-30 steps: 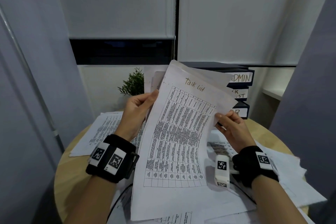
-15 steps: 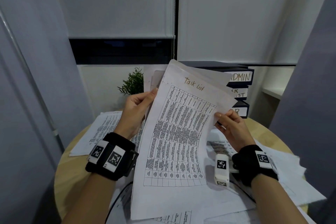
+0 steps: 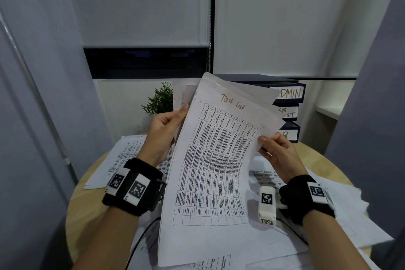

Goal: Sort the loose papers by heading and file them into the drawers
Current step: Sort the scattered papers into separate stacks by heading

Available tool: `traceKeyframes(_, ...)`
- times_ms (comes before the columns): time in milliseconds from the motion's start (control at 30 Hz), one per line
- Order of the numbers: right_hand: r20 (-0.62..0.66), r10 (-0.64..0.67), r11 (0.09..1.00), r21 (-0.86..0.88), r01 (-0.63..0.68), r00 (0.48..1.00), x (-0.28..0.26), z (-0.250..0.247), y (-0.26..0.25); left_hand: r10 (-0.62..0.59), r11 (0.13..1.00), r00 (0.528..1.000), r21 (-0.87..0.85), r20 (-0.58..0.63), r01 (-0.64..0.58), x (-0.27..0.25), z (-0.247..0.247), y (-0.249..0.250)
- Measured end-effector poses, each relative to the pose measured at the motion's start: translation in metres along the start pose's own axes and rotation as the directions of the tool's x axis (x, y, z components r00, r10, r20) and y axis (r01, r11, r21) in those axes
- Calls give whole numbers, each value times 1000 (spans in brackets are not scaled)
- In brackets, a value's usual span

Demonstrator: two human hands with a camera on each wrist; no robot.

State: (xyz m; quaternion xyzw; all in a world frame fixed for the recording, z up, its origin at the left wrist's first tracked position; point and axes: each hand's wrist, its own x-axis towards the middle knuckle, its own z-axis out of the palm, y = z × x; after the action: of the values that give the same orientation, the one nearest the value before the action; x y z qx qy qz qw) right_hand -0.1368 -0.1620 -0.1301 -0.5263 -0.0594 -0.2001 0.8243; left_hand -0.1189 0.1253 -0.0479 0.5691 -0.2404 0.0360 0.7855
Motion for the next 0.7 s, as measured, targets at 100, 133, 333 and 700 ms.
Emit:
traceKeyframes(100,0,-1,1000,-17,1,1000,0,0,0,9,1000,1000,-2,4,-9,-1,0,0)
traceKeyframes(133,1,-3,1000,-17,3,1000,1,0,0,4,1000,1000,-4,8,-4,-1,0,1)
traceKeyframes(333,-8,4,1000,-16,-4,1000,1,0,0,-6,1000,1000,-7,24,6,0,0,3)
traceKeyframes(700,7,-4,1000,-10,5,1000,-1,0,-2,9,999,1000,51,17,-10,2,0,5)
